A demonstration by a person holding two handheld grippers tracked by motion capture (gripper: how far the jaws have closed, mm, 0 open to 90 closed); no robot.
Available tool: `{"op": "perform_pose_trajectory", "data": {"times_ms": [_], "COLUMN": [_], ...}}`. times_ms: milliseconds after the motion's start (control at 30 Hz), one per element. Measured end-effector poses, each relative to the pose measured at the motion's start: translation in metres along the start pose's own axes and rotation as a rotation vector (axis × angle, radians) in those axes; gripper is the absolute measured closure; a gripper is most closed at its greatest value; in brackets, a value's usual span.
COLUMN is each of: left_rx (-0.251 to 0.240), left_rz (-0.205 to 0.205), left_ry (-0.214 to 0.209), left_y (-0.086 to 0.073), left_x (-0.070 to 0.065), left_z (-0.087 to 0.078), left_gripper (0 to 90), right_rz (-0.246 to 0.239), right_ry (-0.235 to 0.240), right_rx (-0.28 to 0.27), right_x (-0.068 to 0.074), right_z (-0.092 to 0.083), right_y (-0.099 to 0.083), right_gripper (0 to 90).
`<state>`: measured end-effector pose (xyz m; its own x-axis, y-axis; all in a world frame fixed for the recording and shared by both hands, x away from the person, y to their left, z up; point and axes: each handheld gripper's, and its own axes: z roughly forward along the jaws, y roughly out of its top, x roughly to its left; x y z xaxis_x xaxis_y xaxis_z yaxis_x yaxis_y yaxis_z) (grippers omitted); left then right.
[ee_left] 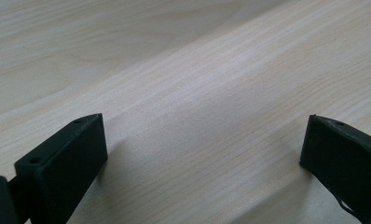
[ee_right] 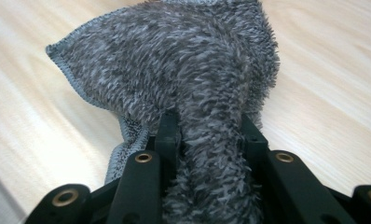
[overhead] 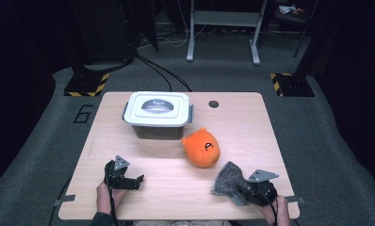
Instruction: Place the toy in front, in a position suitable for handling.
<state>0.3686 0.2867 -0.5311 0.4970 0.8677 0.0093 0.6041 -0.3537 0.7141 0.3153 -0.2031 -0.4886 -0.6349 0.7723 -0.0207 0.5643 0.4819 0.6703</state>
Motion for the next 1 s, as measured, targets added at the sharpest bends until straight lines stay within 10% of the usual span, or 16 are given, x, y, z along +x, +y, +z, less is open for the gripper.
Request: {"op": "perform_pose_trajectory", "data": {"times_ms": [1000], "left_rx": [0.000], "left_rz": [0.000], "left_ry": [0.000], "left_y": [0.000], "left_x": [0.000], "left_z": [0.000], "left_gripper": [0.0], "right_rz": [0.258], "right_ry": [-0.301], "right_rx": [-0.039], "right_x": [-0.081], "right_z": [0.008], "right_y": [0.002], "right_gripper": [65.1]}}
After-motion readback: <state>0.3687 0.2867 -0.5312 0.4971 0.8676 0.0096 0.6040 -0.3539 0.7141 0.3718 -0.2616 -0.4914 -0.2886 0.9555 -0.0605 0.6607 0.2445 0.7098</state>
